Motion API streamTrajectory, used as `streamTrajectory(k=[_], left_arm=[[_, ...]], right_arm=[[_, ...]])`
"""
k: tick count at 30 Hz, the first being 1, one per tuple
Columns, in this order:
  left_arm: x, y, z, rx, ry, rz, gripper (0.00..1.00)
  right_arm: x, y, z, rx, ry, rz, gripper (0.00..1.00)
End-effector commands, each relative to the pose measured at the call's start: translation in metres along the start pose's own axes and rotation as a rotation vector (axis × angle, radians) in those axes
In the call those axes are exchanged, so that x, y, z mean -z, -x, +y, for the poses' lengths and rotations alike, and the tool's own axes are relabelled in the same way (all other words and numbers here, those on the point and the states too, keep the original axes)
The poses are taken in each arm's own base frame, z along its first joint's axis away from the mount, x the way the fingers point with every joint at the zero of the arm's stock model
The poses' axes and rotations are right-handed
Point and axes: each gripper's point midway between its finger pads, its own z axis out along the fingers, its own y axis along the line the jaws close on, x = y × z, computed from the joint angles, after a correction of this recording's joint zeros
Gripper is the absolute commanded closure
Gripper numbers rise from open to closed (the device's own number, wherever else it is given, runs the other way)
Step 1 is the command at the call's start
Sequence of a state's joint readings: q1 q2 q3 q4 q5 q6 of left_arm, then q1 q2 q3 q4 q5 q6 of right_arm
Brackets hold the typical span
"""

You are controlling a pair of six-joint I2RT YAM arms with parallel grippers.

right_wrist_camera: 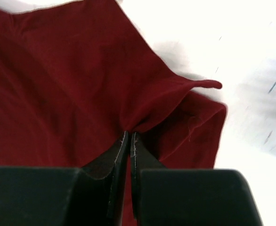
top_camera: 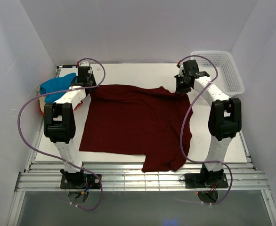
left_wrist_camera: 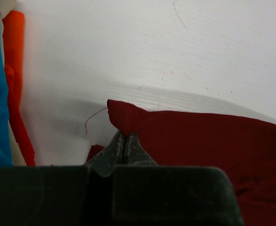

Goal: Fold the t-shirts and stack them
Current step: Grap the side of the flattened tshirt furthest away from the robot with both arms

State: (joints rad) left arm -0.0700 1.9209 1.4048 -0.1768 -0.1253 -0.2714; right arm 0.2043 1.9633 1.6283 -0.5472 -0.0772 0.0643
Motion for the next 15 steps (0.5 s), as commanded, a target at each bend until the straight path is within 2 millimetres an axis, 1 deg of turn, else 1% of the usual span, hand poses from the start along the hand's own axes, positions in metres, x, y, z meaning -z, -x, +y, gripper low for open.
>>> streamTrajectory(k=[1, 2, 3, 4, 5, 6, 7, 9, 10, 11, 12, 13, 14, 15], left_arm=[[0.025, 0.005, 0.002, 0.019, -0.005, -0.04, 1.0], [0.029, 0.003, 0.002, 0.022, -0.006, -0.039, 1.0], [0.037, 0.004, 0.002, 0.024, -0.013, -0.048, 1.0], [0.038, -0.007, 0.004, 0.022, -0.012, -0.027, 1.0], [0.041, -0.011, 0.004, 0.02, -0.018, -0.015, 1.0], [0.043, -0.017, 0.005, 0.016, -0.017, 0.003, 1.0], [0.047, -0.024, 0.007, 0.013, -0.016, 0.019, 1.0], [0.051, -0.032, 0.009, 0.009, -0.018, 0.04, 0.99], [0.056, -0.033, 0.009, 0.011, -0.022, 0.038, 0.99], [0.058, -0.042, 0.012, 0.009, -0.017, 0.056, 0.99], [0.06, -0.046, 0.013, 0.008, -0.012, 0.065, 0.99], [0.062, -0.049, 0.015, 0.006, -0.01, 0.069, 0.99], [0.065, -0.054, 0.017, 0.0, -0.004, 0.079, 0.99], [0.067, -0.057, 0.02, -0.009, 0.003, 0.083, 0.99]], right_arm=[[0.038, -0.006, 0.015, 0.012, 0.004, -0.023, 0.92], [0.042, -0.01, 0.018, 0.012, 0.005, -0.022, 0.92], [0.043, -0.024, 0.018, 0.007, 0.002, 0.005, 0.92], [0.054, -0.024, 0.023, 0.008, 0.006, -0.012, 0.92], [0.059, -0.028, 0.027, 0.015, 0.009, -0.012, 0.92], [0.063, -0.033, 0.027, 0.015, -0.001, -0.004, 0.92], [0.072, -0.038, 0.029, 0.017, -0.002, -0.006, 0.92], [0.081, -0.046, 0.034, 0.023, -0.01, 0.002, 0.92], [0.089, -0.053, 0.035, 0.023, -0.013, 0.01, 0.92], [0.093, -0.058, 0.037, 0.026, -0.013, 0.015, 0.92], [0.097, -0.061, 0.037, 0.025, -0.017, 0.019, 0.92], [0.105, -0.065, 0.039, 0.027, -0.014, 0.018, 0.92], [0.106, -0.075, 0.04, 0.03, -0.014, 0.037, 0.92], [0.108, -0.079, 0.04, 0.023, -0.014, 0.043, 0.92]])
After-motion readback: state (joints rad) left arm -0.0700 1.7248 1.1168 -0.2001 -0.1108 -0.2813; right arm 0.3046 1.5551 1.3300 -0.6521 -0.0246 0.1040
